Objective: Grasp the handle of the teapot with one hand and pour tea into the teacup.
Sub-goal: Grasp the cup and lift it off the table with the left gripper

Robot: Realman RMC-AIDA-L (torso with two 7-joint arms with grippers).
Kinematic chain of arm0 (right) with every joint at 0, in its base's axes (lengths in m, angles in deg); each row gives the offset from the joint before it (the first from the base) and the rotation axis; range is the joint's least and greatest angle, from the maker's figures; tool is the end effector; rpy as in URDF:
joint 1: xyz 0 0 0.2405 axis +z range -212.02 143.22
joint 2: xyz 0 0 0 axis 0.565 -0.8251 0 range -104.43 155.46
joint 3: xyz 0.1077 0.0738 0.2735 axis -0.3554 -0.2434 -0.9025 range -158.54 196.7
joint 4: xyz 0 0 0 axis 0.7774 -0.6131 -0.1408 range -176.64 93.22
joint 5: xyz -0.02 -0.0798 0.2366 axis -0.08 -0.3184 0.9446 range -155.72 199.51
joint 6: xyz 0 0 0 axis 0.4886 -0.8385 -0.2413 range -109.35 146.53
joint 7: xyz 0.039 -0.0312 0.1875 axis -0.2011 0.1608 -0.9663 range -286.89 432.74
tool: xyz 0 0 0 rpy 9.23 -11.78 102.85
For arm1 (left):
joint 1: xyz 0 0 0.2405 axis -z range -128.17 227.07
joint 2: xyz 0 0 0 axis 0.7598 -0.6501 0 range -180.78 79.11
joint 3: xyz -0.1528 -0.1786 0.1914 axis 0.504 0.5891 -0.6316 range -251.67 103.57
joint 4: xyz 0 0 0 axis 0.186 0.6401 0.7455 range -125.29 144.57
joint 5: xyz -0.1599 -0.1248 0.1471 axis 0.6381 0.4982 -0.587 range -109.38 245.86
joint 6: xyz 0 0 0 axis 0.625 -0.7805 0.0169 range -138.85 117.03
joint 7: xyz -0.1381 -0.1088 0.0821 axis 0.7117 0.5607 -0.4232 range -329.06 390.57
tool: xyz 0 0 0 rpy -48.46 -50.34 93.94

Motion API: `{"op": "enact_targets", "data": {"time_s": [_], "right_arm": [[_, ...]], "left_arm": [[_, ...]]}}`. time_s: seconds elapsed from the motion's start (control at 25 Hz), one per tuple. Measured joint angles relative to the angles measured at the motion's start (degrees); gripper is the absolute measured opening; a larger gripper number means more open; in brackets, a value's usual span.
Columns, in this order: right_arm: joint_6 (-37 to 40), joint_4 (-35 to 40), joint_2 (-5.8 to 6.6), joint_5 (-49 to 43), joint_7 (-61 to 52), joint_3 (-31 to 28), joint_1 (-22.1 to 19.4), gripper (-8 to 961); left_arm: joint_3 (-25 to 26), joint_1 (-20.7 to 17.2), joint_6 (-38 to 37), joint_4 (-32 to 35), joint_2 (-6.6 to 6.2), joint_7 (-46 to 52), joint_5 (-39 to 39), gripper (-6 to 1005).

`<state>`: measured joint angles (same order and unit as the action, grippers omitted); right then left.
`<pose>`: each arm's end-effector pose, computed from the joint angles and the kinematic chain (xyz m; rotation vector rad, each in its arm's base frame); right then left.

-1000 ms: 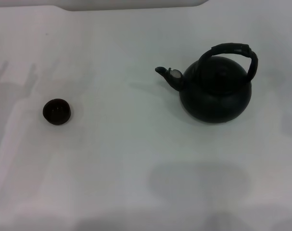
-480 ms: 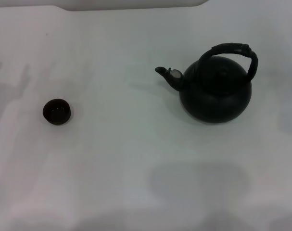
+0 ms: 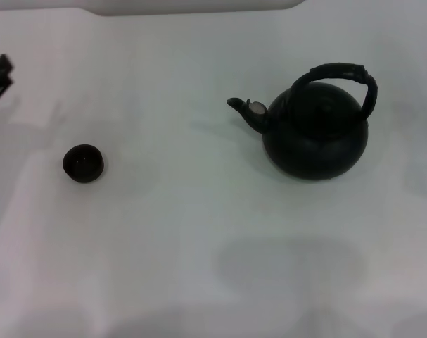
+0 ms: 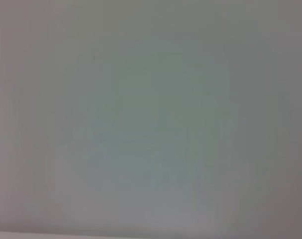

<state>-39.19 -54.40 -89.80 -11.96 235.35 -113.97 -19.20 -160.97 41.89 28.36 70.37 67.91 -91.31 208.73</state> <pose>0.5145 0.3642 0.0456 -1.4243 0.6278 0.3949 -0.3874 0.3516 -0.0096 -1.7451 -0.8158 -0.7224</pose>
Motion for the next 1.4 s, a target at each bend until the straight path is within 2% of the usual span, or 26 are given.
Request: {"op": "enact_targets", "data": {"time_s": [0.16,0.24,0.36,0.56,0.84,1.4], "right_arm": [[0.0,0.1,0.0,0.0,0.0,0.0,-0.1,829],[0.0,0.1,0.0,0.0,0.0,0.0,-0.1,829],[0.0,0.1,0.03,-0.1,0.0,0.0,-0.1,829],[0.0,0.1,0.16,0.0,0.2,0.0,-0.4,828],[0.0,-0.1,0.28,0.2,0.4,-0.2,-0.5,828],[0.6,-0.5,0.53,0.4,0.5,-0.5,-0.5,829]], "left_arm": [[-10.0,-4.6,-14.7,11.4,-0.05,0.4,-2.5,774],[-14.8,-5.9,-22.3,15.4,0.04,0.4,-3.7,776],[-19.6,-6.5,-28.8,18.5,0.02,0.6,-3.3,778],[-23.6,-7.4,-32.4,21.0,0.06,1.6,-1.7,798],[-29.6,-8.8,-42.9,24.8,0.06,1.8,-1.8,860],[-31.6,-9.4,-43.9,23.1,0.13,7.8,-1.4,870]]}}
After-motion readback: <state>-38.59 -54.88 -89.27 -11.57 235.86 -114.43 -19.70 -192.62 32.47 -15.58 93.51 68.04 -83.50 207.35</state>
